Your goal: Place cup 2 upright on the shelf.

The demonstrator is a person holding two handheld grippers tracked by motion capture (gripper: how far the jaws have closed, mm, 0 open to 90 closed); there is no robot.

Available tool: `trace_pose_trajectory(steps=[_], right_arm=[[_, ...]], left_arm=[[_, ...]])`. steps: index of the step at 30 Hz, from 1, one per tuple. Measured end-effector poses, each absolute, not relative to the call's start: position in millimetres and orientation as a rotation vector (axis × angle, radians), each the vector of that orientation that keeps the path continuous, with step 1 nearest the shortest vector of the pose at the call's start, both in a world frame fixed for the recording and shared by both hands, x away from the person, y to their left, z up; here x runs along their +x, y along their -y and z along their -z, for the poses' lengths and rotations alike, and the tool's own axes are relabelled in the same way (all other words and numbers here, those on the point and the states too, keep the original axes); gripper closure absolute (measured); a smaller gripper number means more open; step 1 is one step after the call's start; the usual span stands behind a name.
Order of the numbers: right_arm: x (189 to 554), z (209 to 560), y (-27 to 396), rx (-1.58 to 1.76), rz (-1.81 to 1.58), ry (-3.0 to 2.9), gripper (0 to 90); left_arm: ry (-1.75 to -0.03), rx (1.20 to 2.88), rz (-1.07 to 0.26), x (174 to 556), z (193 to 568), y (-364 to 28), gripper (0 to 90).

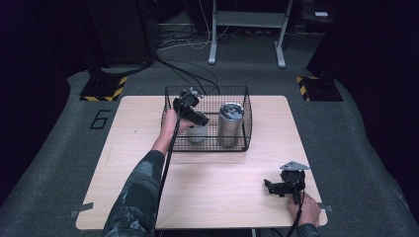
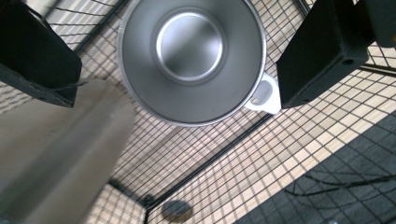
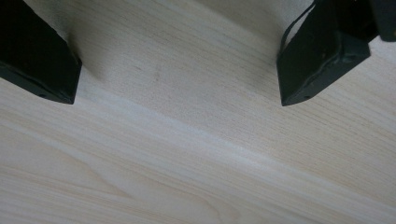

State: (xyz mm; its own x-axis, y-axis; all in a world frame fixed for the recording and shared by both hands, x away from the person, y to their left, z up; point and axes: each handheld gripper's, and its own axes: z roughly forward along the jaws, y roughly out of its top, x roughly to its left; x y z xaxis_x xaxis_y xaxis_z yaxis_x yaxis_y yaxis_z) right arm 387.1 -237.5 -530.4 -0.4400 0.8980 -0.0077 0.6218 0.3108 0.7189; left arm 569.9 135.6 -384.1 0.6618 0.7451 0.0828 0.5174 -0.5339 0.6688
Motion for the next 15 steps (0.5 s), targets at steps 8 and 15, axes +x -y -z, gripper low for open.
trace_pose_trajectory(steps=[8,15], right_arm=[[387,530,238,1.350,-0.916,-2.175,0.0],[387,530,237,1.351,-0.916,-2.175,0.0]], left_arm=[[-0.950,2.224,-0.499,552,366,-146,0.2],[-0.898,2.217,-0.514,524,355,-156,0.1]])
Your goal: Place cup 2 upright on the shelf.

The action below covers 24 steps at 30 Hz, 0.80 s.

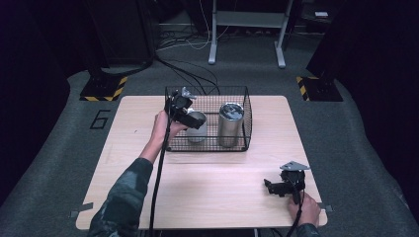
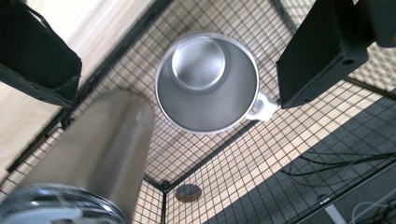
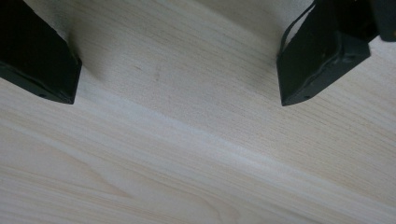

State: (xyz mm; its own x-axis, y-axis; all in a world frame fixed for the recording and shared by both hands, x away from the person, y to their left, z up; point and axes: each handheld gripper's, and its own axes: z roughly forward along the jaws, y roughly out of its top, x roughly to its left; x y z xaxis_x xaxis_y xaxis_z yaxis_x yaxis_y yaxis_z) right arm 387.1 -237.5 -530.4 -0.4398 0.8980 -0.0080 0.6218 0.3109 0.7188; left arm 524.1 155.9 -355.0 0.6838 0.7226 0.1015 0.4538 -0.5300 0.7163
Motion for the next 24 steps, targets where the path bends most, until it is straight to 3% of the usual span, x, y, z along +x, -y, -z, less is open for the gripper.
trace_pose_trajectory(steps=[13,24], right_arm=[[387,530,237,1.351,-0.916,-2.175,0.0],[387,530,237,1.352,-0.916,-2.175,0.0]], left_arm=[[-0.780,2.237,-0.592,451,349,-175,0.1],[-0.818,2.172,-0.614,400,381,-210,0.2]])
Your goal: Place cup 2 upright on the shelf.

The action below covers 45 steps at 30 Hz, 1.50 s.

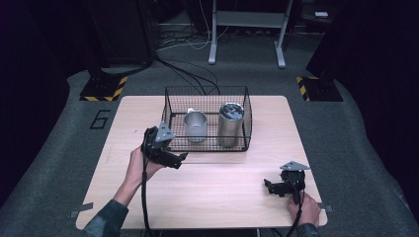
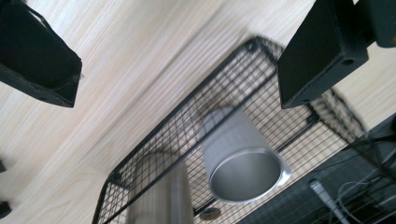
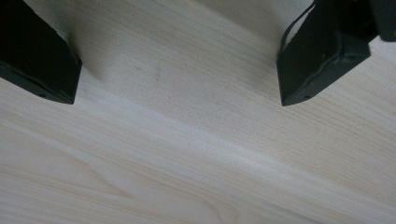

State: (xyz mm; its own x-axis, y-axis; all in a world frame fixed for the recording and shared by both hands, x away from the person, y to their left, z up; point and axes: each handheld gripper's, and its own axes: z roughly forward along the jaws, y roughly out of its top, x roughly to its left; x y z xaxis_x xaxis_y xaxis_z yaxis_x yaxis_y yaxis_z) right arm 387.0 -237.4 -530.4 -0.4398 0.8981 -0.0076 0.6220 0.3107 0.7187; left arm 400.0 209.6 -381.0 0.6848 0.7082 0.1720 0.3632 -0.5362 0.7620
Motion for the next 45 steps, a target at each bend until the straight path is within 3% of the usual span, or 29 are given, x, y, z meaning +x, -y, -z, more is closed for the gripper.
trace_pose_trajectory(steps=[16,32,45], right_arm=[[387,530,237,1.357,-0.915,-2.170,0.0],[387,530,237,1.357,-0.916,-2.170,0.0],[387,530,237,1.357,-0.915,-2.171,0.0]], left_arm=[[-1.081,2.123,-0.630,366,471,-277,0.2],[-1.353,1.989,-0.584,371,532,-345,0.3],[-1.372,1.985,-0.594,370,532,-349,0.3]])
